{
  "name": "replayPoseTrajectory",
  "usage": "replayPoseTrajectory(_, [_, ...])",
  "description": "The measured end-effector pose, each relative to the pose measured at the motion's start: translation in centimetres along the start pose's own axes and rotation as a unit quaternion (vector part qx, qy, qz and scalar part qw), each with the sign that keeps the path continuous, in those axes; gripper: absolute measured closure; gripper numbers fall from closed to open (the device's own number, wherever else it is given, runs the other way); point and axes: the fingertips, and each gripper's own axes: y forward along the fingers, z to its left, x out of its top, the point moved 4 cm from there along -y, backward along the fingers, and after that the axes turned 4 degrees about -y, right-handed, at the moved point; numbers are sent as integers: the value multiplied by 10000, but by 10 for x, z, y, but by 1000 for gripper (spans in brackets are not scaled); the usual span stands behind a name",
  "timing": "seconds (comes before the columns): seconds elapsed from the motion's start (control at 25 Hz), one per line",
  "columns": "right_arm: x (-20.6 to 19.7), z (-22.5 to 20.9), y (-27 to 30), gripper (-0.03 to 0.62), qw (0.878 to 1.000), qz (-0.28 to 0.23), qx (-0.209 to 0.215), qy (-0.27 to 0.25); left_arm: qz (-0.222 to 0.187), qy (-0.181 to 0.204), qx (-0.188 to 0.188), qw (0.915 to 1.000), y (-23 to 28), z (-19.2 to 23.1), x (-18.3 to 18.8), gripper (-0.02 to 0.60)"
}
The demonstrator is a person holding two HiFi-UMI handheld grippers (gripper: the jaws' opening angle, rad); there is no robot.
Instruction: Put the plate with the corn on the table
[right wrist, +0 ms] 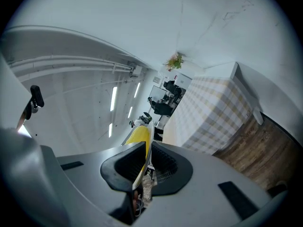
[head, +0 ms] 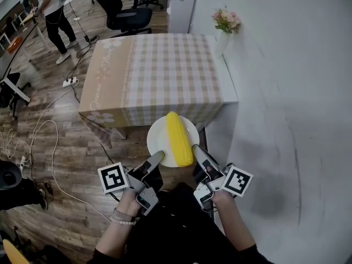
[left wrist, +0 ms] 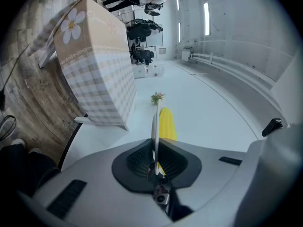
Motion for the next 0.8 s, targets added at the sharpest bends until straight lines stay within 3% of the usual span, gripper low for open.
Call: replayPoseTrajectory(0.8, [19,-18,27,529,9999,102,-15,4,-61,35,28,10000,23,2,25,549])
